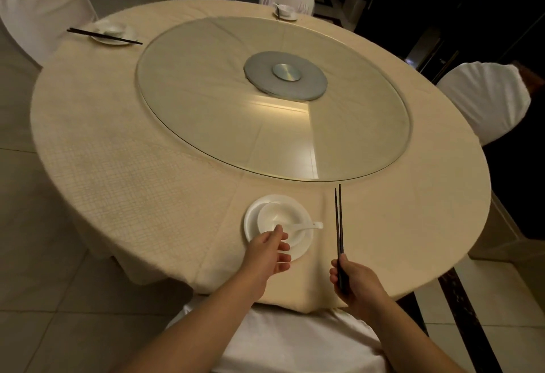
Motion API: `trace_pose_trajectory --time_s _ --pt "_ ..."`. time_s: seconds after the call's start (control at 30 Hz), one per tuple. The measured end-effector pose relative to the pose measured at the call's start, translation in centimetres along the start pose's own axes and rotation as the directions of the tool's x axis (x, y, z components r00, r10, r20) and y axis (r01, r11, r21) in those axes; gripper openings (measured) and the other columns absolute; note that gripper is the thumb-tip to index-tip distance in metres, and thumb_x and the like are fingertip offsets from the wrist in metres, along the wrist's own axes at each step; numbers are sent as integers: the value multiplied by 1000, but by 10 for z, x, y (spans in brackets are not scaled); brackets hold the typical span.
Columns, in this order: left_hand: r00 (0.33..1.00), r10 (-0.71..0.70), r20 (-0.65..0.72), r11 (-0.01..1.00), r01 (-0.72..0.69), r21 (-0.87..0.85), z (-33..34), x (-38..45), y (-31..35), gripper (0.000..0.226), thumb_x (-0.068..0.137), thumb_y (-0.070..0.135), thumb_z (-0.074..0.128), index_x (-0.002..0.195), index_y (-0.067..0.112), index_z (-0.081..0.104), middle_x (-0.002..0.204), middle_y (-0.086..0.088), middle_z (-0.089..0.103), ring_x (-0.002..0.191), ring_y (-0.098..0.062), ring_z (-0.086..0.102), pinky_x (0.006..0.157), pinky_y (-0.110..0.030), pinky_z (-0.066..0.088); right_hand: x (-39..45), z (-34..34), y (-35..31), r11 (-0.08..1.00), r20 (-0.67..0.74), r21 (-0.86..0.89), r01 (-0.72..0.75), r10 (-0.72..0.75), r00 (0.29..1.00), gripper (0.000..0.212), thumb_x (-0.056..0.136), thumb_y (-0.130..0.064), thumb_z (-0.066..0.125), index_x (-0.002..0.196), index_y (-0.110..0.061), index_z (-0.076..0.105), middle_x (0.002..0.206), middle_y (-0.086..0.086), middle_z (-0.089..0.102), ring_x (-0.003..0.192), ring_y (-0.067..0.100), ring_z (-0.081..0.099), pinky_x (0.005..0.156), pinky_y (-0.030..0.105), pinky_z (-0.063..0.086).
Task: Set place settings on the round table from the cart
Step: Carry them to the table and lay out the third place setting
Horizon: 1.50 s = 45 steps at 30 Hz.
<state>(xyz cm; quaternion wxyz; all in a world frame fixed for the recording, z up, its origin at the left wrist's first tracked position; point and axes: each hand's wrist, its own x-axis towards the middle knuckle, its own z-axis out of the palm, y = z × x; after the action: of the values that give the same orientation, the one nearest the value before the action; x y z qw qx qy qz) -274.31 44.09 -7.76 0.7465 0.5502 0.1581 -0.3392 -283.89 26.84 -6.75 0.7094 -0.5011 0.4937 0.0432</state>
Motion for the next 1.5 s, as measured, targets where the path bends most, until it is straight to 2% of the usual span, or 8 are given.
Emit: trace_pose_trajectory --time_s 0.33,0.5,0.77,0.87,1.0,1.2,1.33,1.5 --pt "998 15 -54 997 -11 70 -8 5 -2 26 96 37 53 97 15 67 87 -4 64 64 -16 60 54 -25 52 14 18 14 971 155 -199 -130 163 974 26 102 -28 48 91 -8 61 73 6 60 66 18 54 63 27 39" --pt "998 14 -56 995 -9 94 -10 3 -3 24 95 36 54 96 16 67 86 -3 63 62 -15 59 53 -24 52 21 34 17 936 126 -293 -194 239 963 29 104 -23 44 88 -3 58 69 12 57 61 24 53 59 30 45" --pt "998 -20 -62 993 27 113 -14 2 -3 18 94 28 55 96 14 65 86 -4 61 63 -16 56 53 -24 51 26 49 13 855 67 -515 -64 114 991 17 89 -17 60 86 0 65 77 18 64 69 32 61 68 39 53" --pt "998 -32 -63 990 40 134 -14 2 -4 16 94 26 54 95 14 66 84 -3 60 61 -16 56 51 -23 50 26 51 15 803 72 -596 6 46 996 16 83 -17 61 73 -5 62 65 11 62 62 28 58 63 35 49" --pt "997 -45 -63 984 55 170 -14 3 -7 15 93 24 54 95 16 66 84 -3 60 62 -16 56 52 -24 51 27 52 18 623 79 -774 118 -90 993 26 80 -27 60 60 -11 58 55 3 57 51 18 50 54 26 41" --pt "996 54 -72 940 -26 341 -18 5 -8 16 92 27 51 89 19 65 83 -1 62 65 -15 58 55 -25 50 23 43 15 462 108 -868 181 -180 978 36 82 -38 56 57 -13 62 59 3 62 56 18 53 60 28 43" --pt "962 274 -15 716 -194 671 -17 -2 0 25 92 34 47 86 17 63 78 -3 66 69 -23 62 60 -32 46 14 29 9 333 120 -921 203 -254 960 39 85 -39 51 59 -11 51 61 4 54 57 20 48 59 29 40" --pt "811 524 259 -7 -299 954 -15 -22 24 29 98 31 40 79 14 54 76 -3 57 71 -25 59 58 -35 44 -14 28 -11 -18 230 -970 242 -386 893 32 91 -40 47 67 -17 47 70 -4 51 65 15 49 56 26 38"
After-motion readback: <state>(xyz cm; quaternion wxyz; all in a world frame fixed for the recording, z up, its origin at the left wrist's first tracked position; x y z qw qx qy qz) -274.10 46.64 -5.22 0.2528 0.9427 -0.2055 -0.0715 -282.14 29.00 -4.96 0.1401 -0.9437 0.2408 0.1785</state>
